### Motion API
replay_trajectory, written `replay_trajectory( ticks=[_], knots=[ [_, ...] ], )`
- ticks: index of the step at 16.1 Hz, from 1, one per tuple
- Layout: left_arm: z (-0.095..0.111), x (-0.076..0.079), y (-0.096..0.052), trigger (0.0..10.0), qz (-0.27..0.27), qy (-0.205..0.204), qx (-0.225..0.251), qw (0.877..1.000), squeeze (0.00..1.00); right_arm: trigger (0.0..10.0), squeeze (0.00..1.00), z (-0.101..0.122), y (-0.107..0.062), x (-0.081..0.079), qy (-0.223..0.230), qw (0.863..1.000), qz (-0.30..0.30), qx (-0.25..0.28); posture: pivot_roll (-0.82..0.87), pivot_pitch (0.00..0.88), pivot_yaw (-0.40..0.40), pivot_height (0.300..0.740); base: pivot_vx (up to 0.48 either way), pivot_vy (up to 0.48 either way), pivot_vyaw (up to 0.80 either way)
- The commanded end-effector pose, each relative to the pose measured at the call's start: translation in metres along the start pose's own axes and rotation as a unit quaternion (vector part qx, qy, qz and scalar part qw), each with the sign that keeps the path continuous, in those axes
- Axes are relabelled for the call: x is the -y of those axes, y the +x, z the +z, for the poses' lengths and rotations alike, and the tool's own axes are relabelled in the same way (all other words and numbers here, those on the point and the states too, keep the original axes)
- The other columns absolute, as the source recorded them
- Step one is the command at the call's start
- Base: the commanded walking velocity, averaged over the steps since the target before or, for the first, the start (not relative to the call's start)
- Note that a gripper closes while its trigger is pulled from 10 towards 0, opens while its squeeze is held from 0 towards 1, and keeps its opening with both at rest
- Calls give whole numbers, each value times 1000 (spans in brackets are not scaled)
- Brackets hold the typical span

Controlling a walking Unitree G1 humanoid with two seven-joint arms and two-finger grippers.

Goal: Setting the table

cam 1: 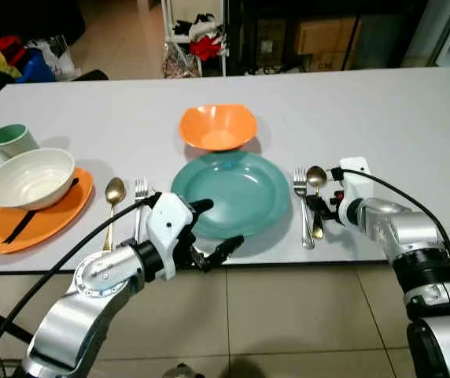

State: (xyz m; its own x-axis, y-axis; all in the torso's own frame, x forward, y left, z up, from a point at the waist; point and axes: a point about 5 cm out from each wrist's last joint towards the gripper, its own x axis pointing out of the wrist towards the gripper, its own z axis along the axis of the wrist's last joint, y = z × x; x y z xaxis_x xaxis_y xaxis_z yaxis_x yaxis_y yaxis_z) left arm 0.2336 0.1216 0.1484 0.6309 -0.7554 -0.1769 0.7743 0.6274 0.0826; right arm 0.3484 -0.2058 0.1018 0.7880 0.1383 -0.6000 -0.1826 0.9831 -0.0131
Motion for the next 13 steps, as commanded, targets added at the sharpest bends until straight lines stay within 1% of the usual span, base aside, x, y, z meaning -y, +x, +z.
replay_trajectory(
  ticks=[1, 2, 3, 4, 6, 13],
  knots=[
    [4, 0, -2, 10000, -1, 8, 0, 1000, 0, 7725, 0, -10, 1, 8, 7, 1000, -13, -25, 75, 0, 62, 740, 0, 0, 0],
    [5, -2, -2, 10000, 2, 11, 3, 1000, 0, 3608, 0, -12, 0, 11, 13, 999, -15, -26, 78, 0, 61, 740, 0, 0, 0],
    [5, -3, -1, 10000, 3, 12, 3, 1000, 0, 3608, 0, -13, 0, 12, 16, 999, -15, -28, 78, 0, 60, 740, 0, 0, 0],
    [5, -3, -2, 10000, 3, 12, 4, 1000, 0, 0, 0, -14, 0, 13, 18, 999, -16, -30, 78, 0, 60, 740, 0, 0, 0],
    [4, -4, -2, 10000, 4, 13, 4, 1000, 0, 0, 0, -17, 0, 16, 26, 999, -16, -33, 77, 0, 60, 740, 0, 0, 0],
    [4, -3, -3, 10000, 6, 17, 7, 1000, 0, 0, 0, -19, 1, 13, 29, 999, -8, -35, 79, 0, 58, 740, 0, 0, 0]
  ],
)
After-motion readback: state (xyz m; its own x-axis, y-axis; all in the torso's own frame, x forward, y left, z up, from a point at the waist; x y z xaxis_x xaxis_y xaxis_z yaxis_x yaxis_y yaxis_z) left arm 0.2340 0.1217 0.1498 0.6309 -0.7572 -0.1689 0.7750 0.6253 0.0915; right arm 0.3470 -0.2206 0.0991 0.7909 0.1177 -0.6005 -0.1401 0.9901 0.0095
